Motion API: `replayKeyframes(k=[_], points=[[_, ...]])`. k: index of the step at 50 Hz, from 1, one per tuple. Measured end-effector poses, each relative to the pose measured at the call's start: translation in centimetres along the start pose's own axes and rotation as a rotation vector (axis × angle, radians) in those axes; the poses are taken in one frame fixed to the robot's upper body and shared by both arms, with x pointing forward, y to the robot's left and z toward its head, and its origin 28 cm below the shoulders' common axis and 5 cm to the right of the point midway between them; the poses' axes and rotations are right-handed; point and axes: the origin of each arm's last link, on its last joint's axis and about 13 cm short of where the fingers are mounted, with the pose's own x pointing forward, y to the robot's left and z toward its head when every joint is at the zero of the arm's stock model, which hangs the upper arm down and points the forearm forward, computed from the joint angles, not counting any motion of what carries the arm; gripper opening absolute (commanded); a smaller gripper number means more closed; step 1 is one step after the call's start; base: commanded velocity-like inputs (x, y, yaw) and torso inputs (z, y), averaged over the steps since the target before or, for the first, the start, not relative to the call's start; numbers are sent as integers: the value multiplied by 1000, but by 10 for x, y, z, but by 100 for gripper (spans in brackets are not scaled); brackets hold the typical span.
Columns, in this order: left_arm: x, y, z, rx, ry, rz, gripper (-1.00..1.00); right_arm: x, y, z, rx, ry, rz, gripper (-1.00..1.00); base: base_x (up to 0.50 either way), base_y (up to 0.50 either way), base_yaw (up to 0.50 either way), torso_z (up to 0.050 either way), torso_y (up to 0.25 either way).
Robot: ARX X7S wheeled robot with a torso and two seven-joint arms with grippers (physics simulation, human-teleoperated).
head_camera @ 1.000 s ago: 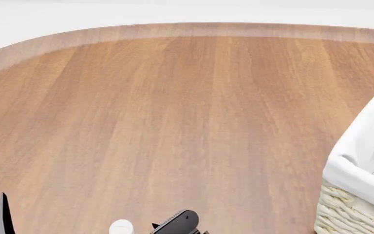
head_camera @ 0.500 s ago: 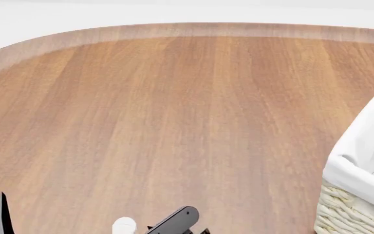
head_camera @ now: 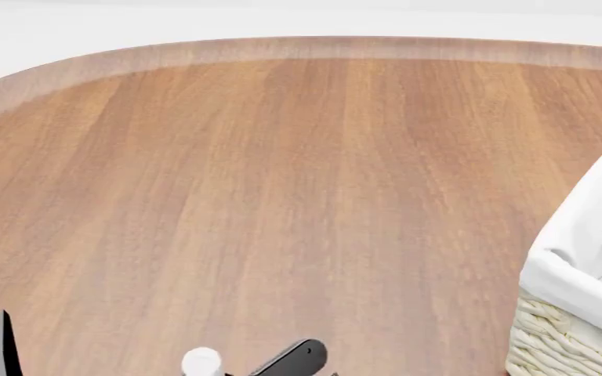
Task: Pick up the ketchup, and put it in the basket.
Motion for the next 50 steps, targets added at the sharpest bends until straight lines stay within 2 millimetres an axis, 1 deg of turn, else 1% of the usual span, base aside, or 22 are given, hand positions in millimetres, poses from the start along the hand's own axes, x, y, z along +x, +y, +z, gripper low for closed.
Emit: replayKeyframes(k=[15,25,39,50], points=[[1,-1,0,2,1,-4,100,-24,-5,17,21,-109,-67,-100,0,0,0,0,1],[2,-1,0,3,0,-6,100,-39,-12,34,30,-166,-125,-100,0,0,0,0,0],[2,-2,0,4,0,-9,100,-56,-25,61,21,-217,-203,-100,0,0,0,0,0],[2,-3,-1,5,0,-10,100,-69,-36,91,16,-274,-269,-100,0,0,0,0,1]])
